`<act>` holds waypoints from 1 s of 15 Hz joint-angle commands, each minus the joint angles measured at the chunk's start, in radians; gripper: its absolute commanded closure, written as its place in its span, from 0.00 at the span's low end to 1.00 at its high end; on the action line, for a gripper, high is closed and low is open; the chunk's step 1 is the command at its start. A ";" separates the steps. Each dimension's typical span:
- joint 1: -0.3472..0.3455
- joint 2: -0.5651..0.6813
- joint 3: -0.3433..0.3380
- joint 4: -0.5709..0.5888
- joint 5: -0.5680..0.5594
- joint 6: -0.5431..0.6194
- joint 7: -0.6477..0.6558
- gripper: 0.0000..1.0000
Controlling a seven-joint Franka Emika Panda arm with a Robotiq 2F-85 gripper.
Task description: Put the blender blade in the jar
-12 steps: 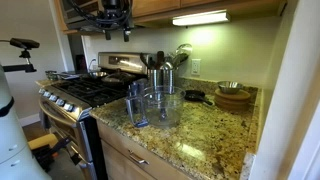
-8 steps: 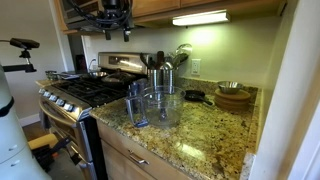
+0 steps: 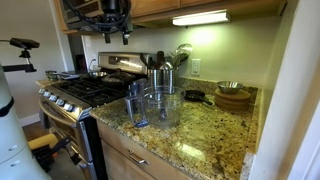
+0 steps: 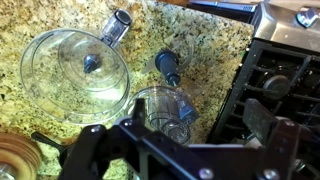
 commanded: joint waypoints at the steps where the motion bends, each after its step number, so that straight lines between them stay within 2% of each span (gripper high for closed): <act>1: -0.004 0.053 0.063 -0.037 -0.024 0.095 0.078 0.00; 5: 0.000 0.129 0.124 -0.075 -0.058 0.198 0.152 0.00; 9: 0.001 0.198 0.147 -0.101 -0.071 0.284 0.199 0.00; 15: 0.014 0.234 0.132 -0.089 -0.055 0.266 0.170 0.00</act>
